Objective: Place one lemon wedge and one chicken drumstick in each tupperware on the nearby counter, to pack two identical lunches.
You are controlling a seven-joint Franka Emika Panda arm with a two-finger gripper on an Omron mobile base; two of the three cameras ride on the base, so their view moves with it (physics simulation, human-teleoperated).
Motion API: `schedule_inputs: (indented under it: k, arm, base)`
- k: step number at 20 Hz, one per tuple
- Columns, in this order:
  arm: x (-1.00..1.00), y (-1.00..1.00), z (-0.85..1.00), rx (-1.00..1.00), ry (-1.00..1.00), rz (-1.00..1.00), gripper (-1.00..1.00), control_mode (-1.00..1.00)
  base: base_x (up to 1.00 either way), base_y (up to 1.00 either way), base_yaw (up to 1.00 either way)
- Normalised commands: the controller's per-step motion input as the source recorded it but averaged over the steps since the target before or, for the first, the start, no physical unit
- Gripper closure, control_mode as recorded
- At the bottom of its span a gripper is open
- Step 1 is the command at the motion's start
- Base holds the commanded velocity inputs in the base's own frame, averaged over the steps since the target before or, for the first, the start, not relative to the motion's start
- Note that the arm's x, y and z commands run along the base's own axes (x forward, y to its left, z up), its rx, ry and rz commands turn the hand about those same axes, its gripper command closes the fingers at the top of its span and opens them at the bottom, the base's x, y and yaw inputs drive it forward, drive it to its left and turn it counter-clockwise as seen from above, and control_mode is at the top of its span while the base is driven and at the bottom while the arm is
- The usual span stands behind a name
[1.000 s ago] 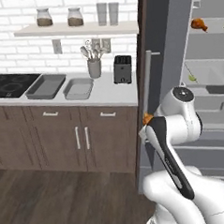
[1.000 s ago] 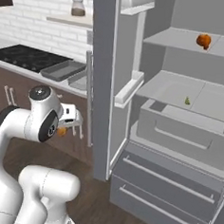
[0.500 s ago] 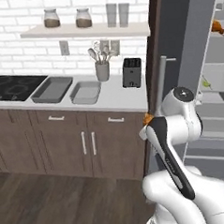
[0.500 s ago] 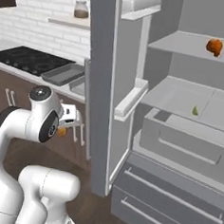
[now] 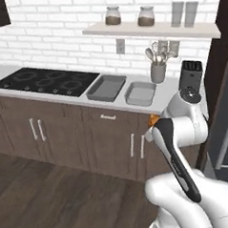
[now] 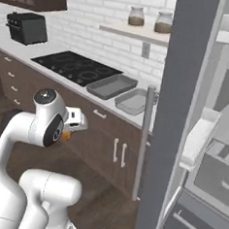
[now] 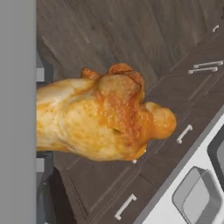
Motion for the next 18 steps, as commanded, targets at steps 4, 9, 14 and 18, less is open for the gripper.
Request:
schedule_inputs:
  k: [4,9,14,18]
  arm:
    - [0.0,0.0,0.0,0.0,0.0,0.0,1.0,1.0]
    - [0.0,0.0,0.0,0.0,0.0,0.0,1.0,1.0]
    - [0.0,0.0,0.0,0.0,0.0,0.0,1.0,1.0]
    - [0.0,0.0,0.0,0.0,0.0,0.0,1.0,1.0]
  base:
    - [1.0,0.68,-0.14]
    - [1.0,0.73,-0.52]
    - [1.0,0.46,-0.5]
    - [1.0,0.35,-0.49]
